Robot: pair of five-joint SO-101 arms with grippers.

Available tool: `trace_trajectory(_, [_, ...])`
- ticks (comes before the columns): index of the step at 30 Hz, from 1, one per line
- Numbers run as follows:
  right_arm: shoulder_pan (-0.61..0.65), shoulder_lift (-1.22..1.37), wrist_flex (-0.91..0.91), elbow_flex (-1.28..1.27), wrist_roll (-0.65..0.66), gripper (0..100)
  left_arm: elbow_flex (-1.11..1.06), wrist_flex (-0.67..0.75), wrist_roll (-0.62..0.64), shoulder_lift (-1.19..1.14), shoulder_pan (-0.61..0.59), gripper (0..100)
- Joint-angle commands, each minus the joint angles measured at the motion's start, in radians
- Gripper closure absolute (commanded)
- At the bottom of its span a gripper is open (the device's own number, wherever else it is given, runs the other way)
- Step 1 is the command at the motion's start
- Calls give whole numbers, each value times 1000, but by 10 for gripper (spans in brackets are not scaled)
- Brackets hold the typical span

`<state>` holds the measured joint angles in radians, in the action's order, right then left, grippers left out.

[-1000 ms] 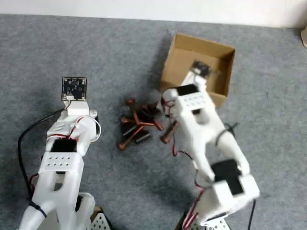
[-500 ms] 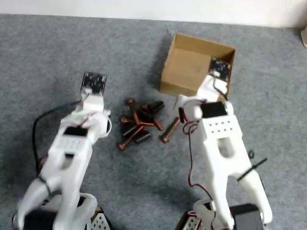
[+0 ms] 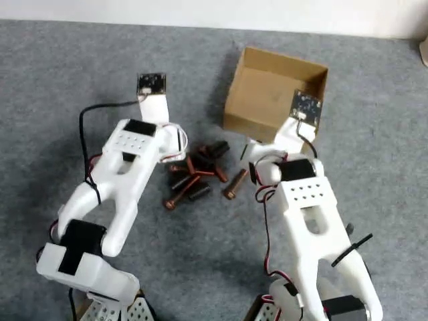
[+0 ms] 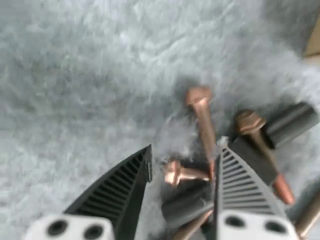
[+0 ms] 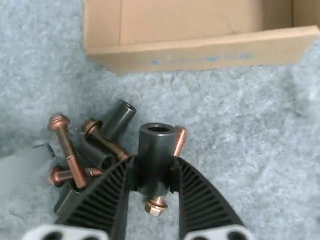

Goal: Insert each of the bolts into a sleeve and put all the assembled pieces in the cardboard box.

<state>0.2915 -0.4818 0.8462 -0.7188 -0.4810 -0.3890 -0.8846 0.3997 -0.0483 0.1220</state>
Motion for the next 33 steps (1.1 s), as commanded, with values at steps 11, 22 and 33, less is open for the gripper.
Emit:
trace_trajectory(11, [-2, -36, -54, 4, 15, 994, 174, 58, 103, -216, 68, 790])
trace_trajectory(22, [-4, -35, -64, 2, 15, 994, 386, -123, 104, -444, 74, 790])
trace_trajectory(33, [-4, -35, -64, 2, 15, 994, 435, -181, 18, -470, 105, 983])
